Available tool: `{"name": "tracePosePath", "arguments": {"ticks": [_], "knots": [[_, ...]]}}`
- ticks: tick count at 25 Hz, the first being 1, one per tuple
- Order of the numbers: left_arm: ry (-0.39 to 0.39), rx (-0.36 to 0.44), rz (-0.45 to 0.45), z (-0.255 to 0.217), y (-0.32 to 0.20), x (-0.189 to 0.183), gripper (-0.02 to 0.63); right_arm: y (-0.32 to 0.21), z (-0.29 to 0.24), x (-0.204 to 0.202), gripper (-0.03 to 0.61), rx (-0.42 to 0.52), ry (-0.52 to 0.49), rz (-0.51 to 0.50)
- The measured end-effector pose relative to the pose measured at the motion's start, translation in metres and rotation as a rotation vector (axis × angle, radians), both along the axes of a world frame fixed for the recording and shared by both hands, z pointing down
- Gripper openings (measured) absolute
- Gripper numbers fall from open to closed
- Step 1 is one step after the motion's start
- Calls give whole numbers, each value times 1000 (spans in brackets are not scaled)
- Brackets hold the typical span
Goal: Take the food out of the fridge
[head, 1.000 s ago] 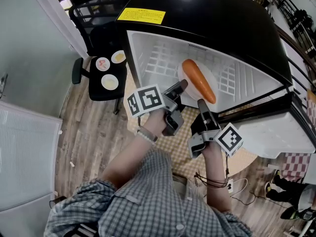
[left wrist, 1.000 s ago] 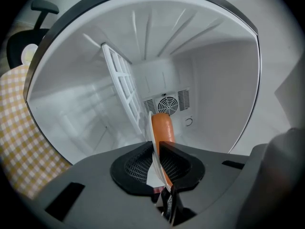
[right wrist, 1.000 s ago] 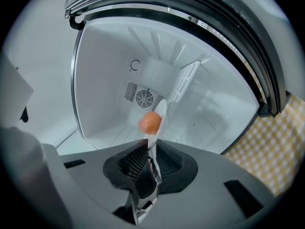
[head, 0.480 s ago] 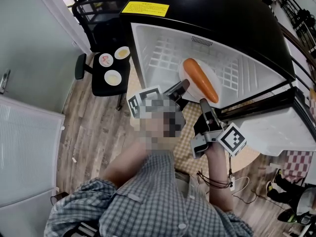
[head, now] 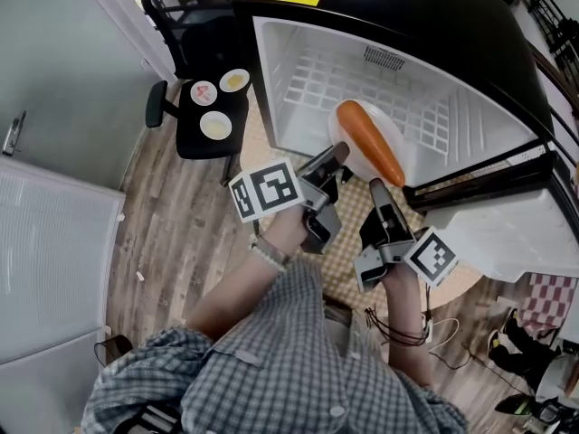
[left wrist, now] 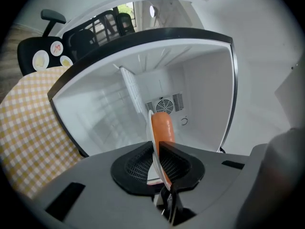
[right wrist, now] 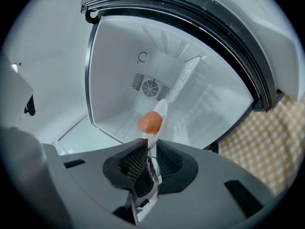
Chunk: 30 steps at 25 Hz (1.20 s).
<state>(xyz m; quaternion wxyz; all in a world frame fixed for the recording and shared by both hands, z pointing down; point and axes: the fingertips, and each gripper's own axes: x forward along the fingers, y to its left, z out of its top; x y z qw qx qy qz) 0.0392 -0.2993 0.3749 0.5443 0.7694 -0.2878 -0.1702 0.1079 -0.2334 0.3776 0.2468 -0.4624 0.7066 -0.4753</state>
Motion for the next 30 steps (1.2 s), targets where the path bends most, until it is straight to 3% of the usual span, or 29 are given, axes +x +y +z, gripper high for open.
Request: {"name": "tracePosePath", "arguments": {"ticks": [20,30], "knots": [[-38,-71,-30,48,45,-34,44,38,41,-31,49,-66,29,-125],[-90,-161,-26,96,62,-44,46,51,84,-42,49,-146,8,-180]]}}
